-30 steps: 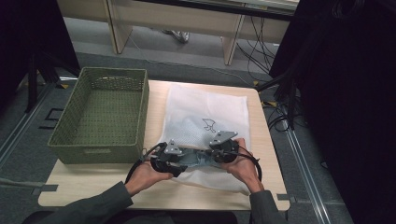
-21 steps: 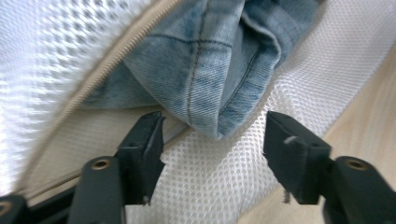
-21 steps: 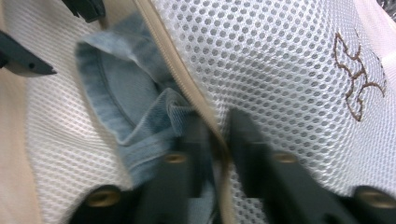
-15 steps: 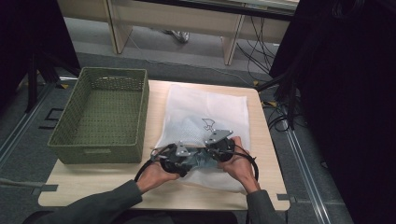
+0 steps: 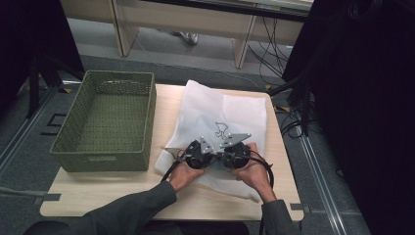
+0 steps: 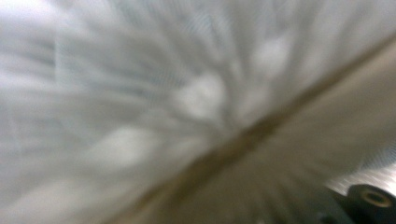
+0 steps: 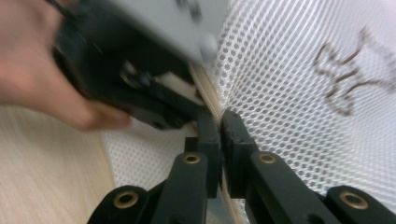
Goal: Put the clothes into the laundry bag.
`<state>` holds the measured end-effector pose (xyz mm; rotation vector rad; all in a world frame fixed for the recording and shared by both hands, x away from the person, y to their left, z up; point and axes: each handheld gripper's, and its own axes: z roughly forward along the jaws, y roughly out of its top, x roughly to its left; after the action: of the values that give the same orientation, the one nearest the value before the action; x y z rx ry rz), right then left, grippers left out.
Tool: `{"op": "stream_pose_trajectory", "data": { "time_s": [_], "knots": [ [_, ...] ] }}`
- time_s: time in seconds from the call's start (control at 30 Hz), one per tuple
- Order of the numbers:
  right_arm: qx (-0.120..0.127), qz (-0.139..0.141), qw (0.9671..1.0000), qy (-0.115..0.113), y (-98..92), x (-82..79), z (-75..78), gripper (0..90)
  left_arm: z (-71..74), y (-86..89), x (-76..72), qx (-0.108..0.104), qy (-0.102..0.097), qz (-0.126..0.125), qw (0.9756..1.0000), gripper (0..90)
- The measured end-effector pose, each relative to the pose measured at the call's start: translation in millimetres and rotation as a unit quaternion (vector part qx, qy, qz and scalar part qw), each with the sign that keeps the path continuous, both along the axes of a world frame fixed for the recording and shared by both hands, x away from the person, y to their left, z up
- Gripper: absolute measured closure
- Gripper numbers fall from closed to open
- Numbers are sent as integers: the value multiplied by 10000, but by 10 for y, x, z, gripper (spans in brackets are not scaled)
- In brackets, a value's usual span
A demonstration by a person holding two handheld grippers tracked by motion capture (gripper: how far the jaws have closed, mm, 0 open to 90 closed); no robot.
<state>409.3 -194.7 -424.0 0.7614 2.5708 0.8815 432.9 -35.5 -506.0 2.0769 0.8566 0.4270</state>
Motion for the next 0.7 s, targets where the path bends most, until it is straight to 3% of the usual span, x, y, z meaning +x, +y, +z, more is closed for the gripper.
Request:
{"op": "stream_pose_trajectory", "data": {
  "time_s": [0.03, 0.07, 0.1, 0.2, 0.33, 0.47, 0.5, 0.53, 0.57, 0.6, 0.63, 0.67, 0.7],
  "knots": [
    [-10, 53, 9999, 104, 1, 19, -57, 881, 23, 56, -2, 182, 183, -215, 9994, 672],
    [5, -11, 9999, 114, 12, 22, -94, 881, 37, 94, -30, 151, 324, -275, 9990, 617],
    [-27, -73, 9998, 166, 16, 26, -118, 881, 55, 151, -79, 53, 369, -329, 9988, 569],
    [-84, -220, 9995, 211, 32, 53, -155, 881, 75, 290, -180, 50, 507, -404, 9979, 398],
    [-136, -137, 9997, 127, 24, 96, -178, 880, 36, 292, -219, 80, 464, -446, 9979, 323],
    [-67, -177, 9996, 207, 19, 90, -140, 880, -4, 156, -199, 190, 335, -487, 9981, 361],
    [-32, -82, 9999, 72, 19, 102, -145, 881, -19, 53, -175, 394, 109, -549, 9977, 432],
    [15, -220, 9996, 156, 16, 87, -137, 881, -19, 53, -175, 394, 109, -549, 9977, 511],
    [-13, -235, 9997, 102, 1, 93, -127, 881, -46, -48, -126, 275, -226, -338, 9988, 687],
    [-2, -214, 9997, 112, -12, 97, -122, 880, -35, -52, -82, 286, -245, -236, 9990, 768],
    [38, -209, 9997, 114, -25, 97, -117, 881, -34, -73, -39, 144, -243, -72, 9996, 787],
    [61, -159, 9996, 224, -48, 95, -91, 881, -4, -55, 13, 341, -257, -134, 9990, 798],
    [106, -240, 9996, 139, -51, 85, -86, 881, 10, -58, 44, 346, -316, -88, 9989, 804]
  ]
}}
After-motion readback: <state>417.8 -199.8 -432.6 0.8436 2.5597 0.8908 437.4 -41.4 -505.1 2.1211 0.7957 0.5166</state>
